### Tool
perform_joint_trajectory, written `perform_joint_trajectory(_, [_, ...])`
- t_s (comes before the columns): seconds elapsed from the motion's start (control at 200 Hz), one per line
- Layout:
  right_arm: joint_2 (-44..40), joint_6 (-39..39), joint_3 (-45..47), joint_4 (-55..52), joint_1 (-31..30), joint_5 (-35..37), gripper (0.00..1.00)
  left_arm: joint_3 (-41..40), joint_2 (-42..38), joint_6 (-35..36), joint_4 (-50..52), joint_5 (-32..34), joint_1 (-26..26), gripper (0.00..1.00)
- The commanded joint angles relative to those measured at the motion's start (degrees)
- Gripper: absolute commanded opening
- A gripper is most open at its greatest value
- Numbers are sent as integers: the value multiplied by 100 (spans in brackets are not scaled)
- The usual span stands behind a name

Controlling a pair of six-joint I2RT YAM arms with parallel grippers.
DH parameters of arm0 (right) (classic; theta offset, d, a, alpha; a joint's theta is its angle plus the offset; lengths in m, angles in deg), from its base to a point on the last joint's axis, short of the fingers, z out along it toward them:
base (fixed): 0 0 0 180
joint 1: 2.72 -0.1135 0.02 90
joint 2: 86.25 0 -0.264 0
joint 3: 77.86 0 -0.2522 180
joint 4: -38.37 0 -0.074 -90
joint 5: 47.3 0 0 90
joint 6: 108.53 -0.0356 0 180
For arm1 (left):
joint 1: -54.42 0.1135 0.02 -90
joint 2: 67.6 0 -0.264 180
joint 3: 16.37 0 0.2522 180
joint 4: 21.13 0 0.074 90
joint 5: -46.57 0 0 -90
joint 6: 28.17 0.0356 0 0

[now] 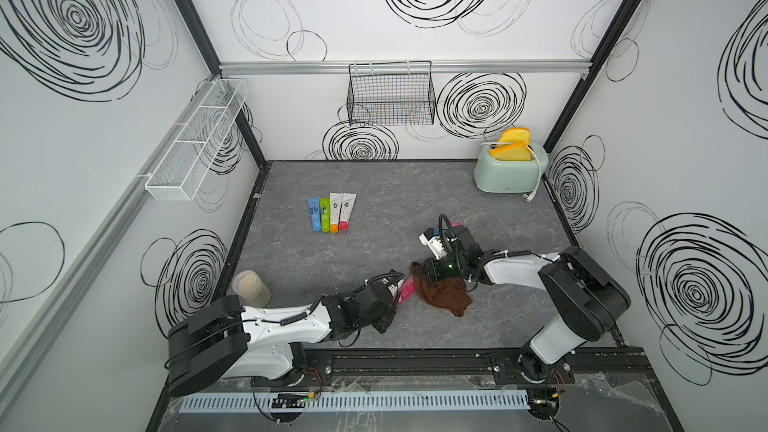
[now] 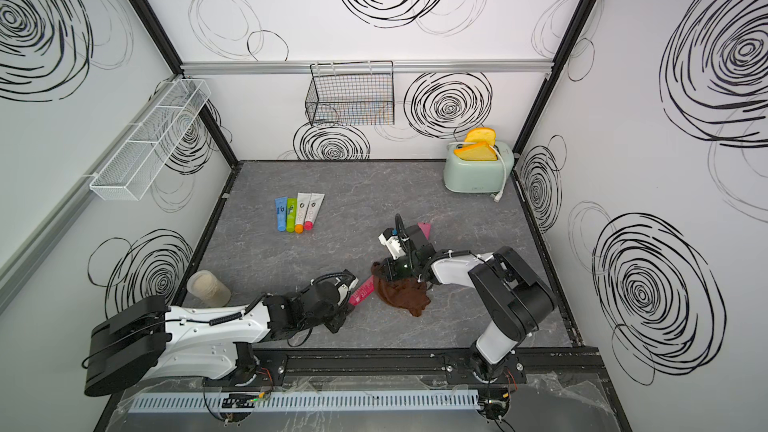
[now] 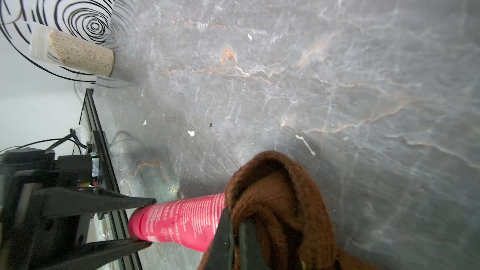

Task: Wipe the surface of the toothpaste tube
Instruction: Wipe the dirt from the toothpaste tube.

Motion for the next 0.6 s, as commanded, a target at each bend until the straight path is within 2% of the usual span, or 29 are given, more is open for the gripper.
perform_joint_trajectory(0.0, [166, 109, -82, -4, -230, 118, 0, 154, -5, 51, -226, 69, 6, 0])
perform_joint_trajectory(0.185, [229, -34, -104, 55, -734, 131, 0, 159, 14, 86, -374, 38, 110, 0])
perform_joint_trajectory(0.4, [45, -453, -60, 255, -1593, -57, 0, 98, 2, 135, -527, 40, 256, 0])
perform_joint_trajectory(0.5, [57, -504, 104, 390, -1569, -80, 0, 65, -79, 140, -558, 38, 278, 0])
perform_joint_trajectory(0.59, [179, -387, 276, 326, -1090, -61, 0, 20, -182, 131, -556, -1, 274, 0])
